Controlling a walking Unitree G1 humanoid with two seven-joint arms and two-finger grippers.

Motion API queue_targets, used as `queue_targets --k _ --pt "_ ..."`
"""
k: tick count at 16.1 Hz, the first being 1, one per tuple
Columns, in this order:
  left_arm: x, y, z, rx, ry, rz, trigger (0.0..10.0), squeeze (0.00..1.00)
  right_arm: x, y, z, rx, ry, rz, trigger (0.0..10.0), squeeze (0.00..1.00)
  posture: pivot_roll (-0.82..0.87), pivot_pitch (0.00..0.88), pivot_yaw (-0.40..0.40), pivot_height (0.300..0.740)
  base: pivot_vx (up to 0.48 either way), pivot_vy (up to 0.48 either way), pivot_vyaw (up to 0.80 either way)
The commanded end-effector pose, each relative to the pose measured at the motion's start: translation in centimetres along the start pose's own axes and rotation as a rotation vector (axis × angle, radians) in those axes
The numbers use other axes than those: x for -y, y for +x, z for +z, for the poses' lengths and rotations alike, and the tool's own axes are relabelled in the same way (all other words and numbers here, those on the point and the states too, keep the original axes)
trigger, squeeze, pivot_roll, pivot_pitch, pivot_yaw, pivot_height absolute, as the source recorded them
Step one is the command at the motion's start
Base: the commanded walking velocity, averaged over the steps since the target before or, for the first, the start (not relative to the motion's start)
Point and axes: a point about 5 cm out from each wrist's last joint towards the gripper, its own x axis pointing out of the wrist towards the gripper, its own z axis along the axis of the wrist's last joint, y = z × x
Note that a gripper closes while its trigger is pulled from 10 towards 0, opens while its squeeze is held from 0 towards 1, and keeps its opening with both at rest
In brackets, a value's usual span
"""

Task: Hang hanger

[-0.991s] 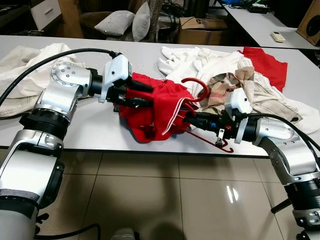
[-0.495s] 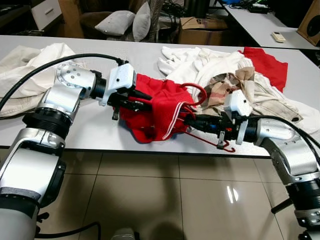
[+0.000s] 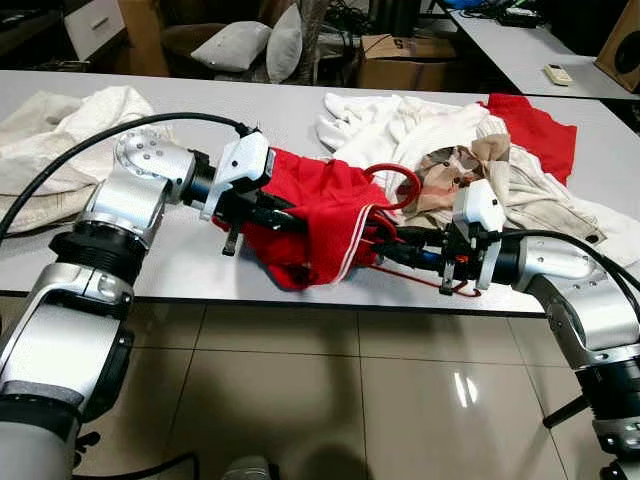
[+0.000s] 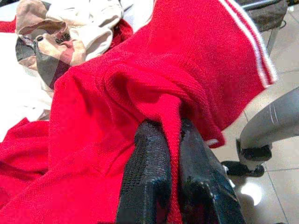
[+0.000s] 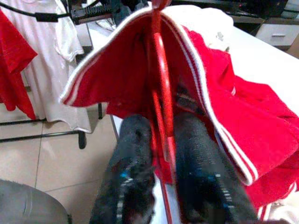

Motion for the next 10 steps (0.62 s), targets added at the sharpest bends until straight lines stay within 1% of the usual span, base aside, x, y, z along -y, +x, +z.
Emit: queue_targets --k 1,3,4,5,6,7,8,9,10 --pt "-0.2 -0.1 0.7 0.054 0.013 0.031 0.0 0.00 0.2 -0.1 0.5 0.016 -0.010 0.000 10.0 1.00 0.06 0.000 0.011 0.740 0.000 0.000 0.00" --pt "-0.4 -0.3 -0.3 0.035 -0.021 0.117 0.0 0.00 1.0 -1.3 1.0 0.009 -0.037 -0.039 10.0 1.00 0.06 0.000 0.013 0.740 0.000 0.000 0.00" --pt "-0.7 -1.1 -1.4 0.026 -0.069 0.240 0.0 0.00 1.7 -3.5 1.9 0.006 -0.047 -0.076 10.0 1.00 0.06 0.000 0.014 0.740 0.000 0.000 0.00" --pt "-0.8 -1.3 -1.7 0.025 -0.083 0.282 0.0 0.00 1.7 -4.2 2.1 -0.004 -0.046 -0.076 10.0 1.00 0.06 0.000 0.014 0.740 0.000 0.000 0.00" --pt "-0.8 -1.4 -1.8 0.026 -0.086 0.292 0.0 0.00 1.6 -4.4 2.2 -0.010 -0.046 -0.073 10.0 1.00 0.06 0.000 0.016 0.740 0.000 0.000 0.00" --pt "-0.9 -1.9 -2.3 0.030 -0.121 0.362 0.0 0.00 1.5 -5.6 2.2 -0.041 -0.051 -0.078 10.0 1.00 0.05 0.000 0.018 0.740 0.000 0.000 0.00" --pt "-0.9 -2.2 -2.8 0.034 -0.154 0.418 0.0 0.00 1.4 -6.4 2.4 -0.049 -0.053 -0.092 10.0 1.00 0.05 0.000 0.018 0.740 0.000 0.000 0.00" --pt "-0.9 -2.2 -2.8 0.038 -0.159 0.430 0.0 0.00 1.4 -6.6 2.4 -0.047 -0.052 -0.099 10.0 1.00 0.05 0.000 0.017 0.740 0.000 0.000 0.00" --pt "-0.9 -2.3 -2.9 0.070 -0.181 0.466 0.0 0.00 1.3 -7.0 2.6 -0.035 -0.047 -0.118 10.0 1.00 0.06 0.000 0.017 0.740 0.000 0.000 0.00"
